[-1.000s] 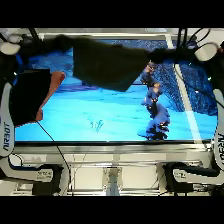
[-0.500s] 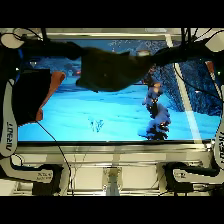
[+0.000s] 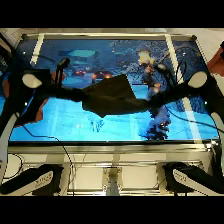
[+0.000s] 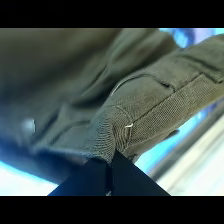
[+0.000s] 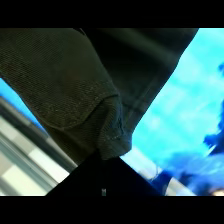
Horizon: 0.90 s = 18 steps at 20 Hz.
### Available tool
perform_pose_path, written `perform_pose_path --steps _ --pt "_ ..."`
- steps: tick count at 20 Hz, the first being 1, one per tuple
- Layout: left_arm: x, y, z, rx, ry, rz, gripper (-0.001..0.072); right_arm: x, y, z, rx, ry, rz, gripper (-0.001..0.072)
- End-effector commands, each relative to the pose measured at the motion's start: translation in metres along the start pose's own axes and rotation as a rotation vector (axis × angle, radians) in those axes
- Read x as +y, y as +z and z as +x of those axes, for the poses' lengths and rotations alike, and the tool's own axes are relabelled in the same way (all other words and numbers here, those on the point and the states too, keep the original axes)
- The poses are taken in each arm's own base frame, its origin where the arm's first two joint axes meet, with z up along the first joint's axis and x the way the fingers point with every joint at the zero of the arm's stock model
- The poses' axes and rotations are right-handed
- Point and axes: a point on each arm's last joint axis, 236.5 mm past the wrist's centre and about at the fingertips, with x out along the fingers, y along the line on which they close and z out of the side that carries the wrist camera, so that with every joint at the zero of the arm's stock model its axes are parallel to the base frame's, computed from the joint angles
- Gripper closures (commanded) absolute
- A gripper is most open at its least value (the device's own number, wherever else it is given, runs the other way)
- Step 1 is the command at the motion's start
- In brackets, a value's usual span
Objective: Fold the clothes and pants, and hang the long-sleeved shirts on hangers.
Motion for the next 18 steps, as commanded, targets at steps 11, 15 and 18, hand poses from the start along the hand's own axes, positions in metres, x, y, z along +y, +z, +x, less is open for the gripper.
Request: perform_pose_path --steps 11,15,18 --pt "-0.005 -0.178 -0.011 0.442 0.062 -0.254 0.0683 0.074 -0.113 0.049 0.291 0.180 0.020 0.0705" --pt "0.016 -0.210 -0.031 0.587 0.179 -0.262 0.0682 0.073 -0.140 0.058 0.377 0.157 0.070 0.0704" --pt "0.023 -0.223 -0.041 0.649 0.223 -0.265 0.0682 0.073 -0.140 0.058 0.379 0.154 0.088 0.0704"
